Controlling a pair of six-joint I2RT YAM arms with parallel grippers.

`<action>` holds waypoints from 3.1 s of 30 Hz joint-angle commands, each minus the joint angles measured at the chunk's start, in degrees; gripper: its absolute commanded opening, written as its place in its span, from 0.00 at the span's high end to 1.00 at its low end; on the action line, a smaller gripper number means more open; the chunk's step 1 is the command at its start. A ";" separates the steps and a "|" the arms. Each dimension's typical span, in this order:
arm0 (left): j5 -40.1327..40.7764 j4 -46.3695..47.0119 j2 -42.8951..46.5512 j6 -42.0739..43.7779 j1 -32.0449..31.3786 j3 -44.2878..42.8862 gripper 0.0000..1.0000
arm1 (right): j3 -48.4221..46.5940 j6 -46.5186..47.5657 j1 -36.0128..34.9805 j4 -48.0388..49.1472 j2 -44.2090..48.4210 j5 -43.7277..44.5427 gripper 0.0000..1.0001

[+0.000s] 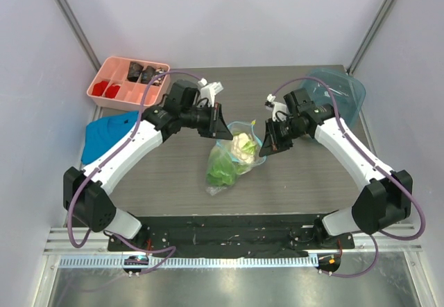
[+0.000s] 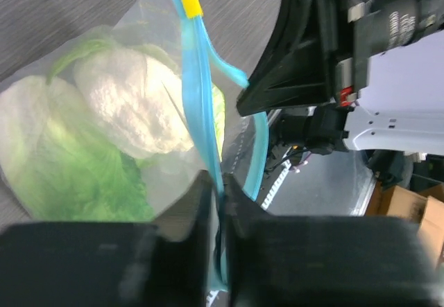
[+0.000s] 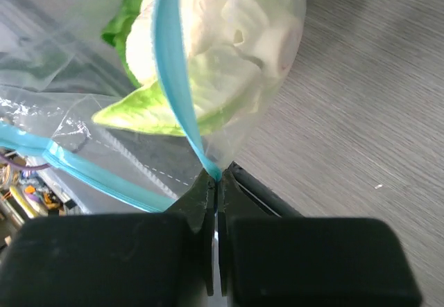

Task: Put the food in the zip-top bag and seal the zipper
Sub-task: Adjust the zipper food storage bag at the center of the board, then pick up the fake fruit from the bin.

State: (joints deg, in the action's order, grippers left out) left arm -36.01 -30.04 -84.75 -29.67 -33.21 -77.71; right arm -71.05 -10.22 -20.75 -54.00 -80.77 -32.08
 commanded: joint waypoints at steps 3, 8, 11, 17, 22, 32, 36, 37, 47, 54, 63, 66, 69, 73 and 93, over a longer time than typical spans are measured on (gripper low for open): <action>7.00 -9.39 2.49 7.25 0.34 -6.03 0.68 | -12.62 -3.92 0.98 1.78 2.63 -9.40 0.99; 10.43 -14.78 1.17 11.74 0.25 -7.28 0.62 | -8.85 -4.99 0.98 3.55 3.87 -9.59 0.99; 11.84 -15.75 1.25 12.18 0.25 -7.80 0.61 | -7.44 -4.90 0.89 3.72 3.52 -8.97 0.99; 12.45 -15.13 0.47 12.35 0.17 -7.72 0.63 | -7.26 -3.58 0.89 3.55 4.04 -8.44 0.99; 16.75 -15.40 -1.82 12.80 -0.27 -7.10 0.52 | -6.39 -1.91 0.89 2.23 5.27 -8.09 0.99; 10.59 -7.23 5.72 10.43 -0.80 -1.50 0.47 | -5.16 -2.35 0.89 2.84 6.15 -6.95 0.99; 19.89 -10.56 7.05 7.62 -1.59 0.98 0.39 | -4.02 -2.61 0.89 3.46 6.86 -6.69 0.99; 20.88 -11.00 6.97 6.74 -1.25 1.68 0.38 | -3.66 -2.96 0.89 3.63 7.12 -6.95 0.99; 20.90 -10.65 1.26 1.90 -1.15 2.05 0.42 | -2.17 -2.18 0.98 4.25 8.61 -6.77 0.99; 13.60 -12.05 -0.77 3.92 -1.24 -6.39 1.00 | -3.48 -1.65 1.50 3.73 8.97 -5.81 0.99; 8.33 -14.87 -1.65 5.24 -1.15 -8.78 1.00 | -3.57 -1.38 2.73 4.51 7.74 -3.61 0.91; 8.41 -14.17 -1.47 5.67 -1.24 -8.07 1.00 | -4.80 -0.77 4.39 4.17 7.38 -3.26 0.68; 8.50 -14.52 -1.30 6.55 -1.24 -9.03 1.00 | -7.08 2.47 10.17 2.15 6.77 -4.92 0.35; 8.15 -14.17 -1.03 6.73 -1.24 -9.30 1.00 | -9.72 9.23 20.02 -0.83 4.67 -8.88 0.16; 7.71 -12.85 -0.68 5.85 -1.24 -8.07 1.00 | -18.25 35.88 28.40 9.70 -25.22 14.14 0.14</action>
State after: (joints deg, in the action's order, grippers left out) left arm -27.07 -44.47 -86.83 -23.62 -34.48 -85.78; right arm -85.65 21.80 7.84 -49.17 -104.18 -21.28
